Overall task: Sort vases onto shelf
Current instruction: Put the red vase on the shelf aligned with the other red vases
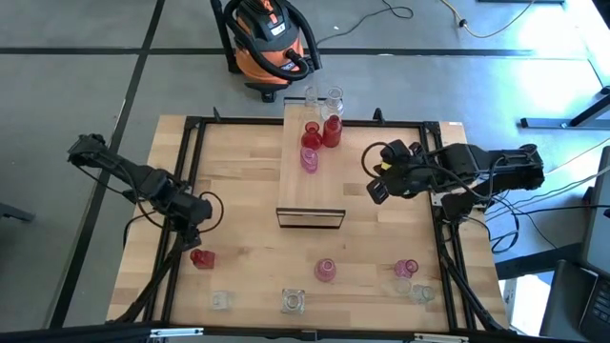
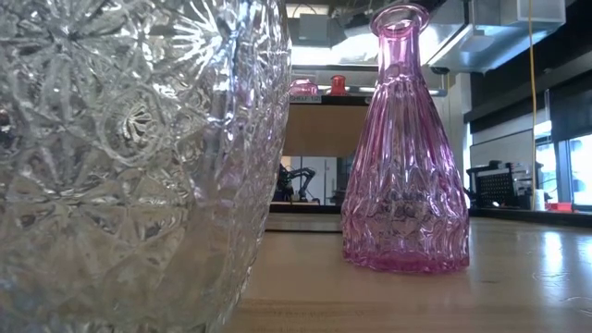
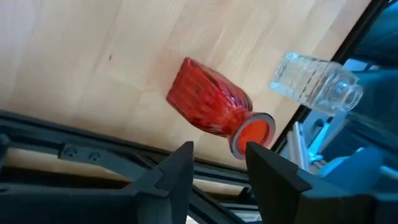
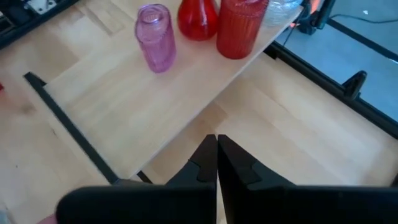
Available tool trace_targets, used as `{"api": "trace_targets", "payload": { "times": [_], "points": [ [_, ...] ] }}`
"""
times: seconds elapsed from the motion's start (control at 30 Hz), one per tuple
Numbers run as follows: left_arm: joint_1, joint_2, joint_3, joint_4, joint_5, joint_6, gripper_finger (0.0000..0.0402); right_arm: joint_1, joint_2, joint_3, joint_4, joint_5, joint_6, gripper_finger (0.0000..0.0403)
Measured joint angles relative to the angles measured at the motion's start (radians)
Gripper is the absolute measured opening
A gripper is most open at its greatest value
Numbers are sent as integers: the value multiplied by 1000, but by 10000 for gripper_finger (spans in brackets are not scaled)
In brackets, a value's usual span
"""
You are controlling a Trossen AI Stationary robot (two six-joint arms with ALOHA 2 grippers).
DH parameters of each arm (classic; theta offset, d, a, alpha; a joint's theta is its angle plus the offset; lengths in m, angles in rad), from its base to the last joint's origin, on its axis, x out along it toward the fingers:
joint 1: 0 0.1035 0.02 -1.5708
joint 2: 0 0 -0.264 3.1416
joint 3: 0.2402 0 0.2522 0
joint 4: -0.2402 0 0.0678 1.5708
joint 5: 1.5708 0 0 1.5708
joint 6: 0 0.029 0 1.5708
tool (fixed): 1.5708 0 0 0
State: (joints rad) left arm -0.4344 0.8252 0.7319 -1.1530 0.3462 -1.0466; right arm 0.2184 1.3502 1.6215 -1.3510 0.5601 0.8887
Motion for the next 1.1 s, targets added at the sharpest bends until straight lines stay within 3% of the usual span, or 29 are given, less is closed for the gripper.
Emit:
{"api": "trace_targets", "payload": {
  "times": [0.4,0.8,1.1],
  "points": [
    [-38,7,0,51,-31,55,141,0,-1,0,-5,-1,5,1],
    [-78,16,-38,48,-28,65,222,-1,-1,0,-5,-3,24,1],
    [-99,55,-90,103,-19,8,217,-1,-1,0,-5,-3,24,1]
  ]
}}
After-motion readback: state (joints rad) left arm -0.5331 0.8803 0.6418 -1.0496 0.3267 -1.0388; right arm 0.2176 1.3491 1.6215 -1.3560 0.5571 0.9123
